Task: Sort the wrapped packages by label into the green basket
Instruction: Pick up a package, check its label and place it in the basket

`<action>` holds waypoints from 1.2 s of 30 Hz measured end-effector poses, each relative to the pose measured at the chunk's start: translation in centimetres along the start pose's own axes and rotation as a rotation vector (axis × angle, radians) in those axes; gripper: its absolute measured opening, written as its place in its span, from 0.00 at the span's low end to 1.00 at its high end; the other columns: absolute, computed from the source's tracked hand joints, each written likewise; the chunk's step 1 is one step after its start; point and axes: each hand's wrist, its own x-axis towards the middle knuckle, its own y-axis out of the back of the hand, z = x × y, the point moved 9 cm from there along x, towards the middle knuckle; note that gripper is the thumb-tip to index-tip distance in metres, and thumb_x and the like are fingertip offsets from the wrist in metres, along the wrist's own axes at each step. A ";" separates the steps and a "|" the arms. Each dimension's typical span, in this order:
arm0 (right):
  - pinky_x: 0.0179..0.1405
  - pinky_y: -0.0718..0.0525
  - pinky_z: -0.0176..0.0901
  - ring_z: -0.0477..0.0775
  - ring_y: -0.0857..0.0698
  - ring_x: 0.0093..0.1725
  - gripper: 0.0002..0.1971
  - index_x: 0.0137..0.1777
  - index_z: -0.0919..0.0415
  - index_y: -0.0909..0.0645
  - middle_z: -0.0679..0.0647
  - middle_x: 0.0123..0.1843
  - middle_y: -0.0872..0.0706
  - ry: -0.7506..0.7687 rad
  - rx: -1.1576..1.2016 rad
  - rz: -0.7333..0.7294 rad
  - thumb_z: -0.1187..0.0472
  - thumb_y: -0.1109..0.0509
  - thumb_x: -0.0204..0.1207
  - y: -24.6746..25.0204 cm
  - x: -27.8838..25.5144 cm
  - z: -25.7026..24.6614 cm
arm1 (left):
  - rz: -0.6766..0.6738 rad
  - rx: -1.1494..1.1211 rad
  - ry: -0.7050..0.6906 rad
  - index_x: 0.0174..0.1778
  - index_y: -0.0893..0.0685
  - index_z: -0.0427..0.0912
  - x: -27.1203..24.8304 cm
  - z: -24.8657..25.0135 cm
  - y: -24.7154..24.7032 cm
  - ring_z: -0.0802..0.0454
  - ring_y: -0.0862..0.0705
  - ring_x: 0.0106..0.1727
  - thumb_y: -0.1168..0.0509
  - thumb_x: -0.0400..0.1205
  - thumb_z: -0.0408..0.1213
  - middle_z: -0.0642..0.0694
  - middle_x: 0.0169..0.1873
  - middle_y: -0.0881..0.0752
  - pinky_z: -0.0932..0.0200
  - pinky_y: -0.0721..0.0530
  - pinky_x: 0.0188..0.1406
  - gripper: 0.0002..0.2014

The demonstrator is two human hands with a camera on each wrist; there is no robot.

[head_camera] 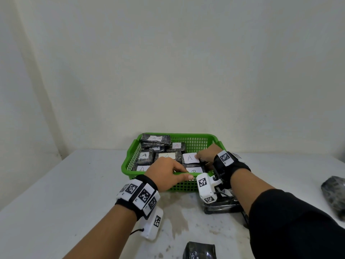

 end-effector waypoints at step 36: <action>0.62 0.23 0.38 0.44 0.18 0.62 0.26 0.77 0.49 0.20 0.46 0.67 0.12 0.467 0.061 0.223 0.48 0.23 0.80 8.7 -14.5 3.3 | 0.179 -0.108 -0.096 0.61 0.10 0.57 -3.6 4.4 0.8 0.62 0.14 0.59 0.26 0.78 0.57 0.59 0.56 0.10 0.53 0.16 0.65 0.17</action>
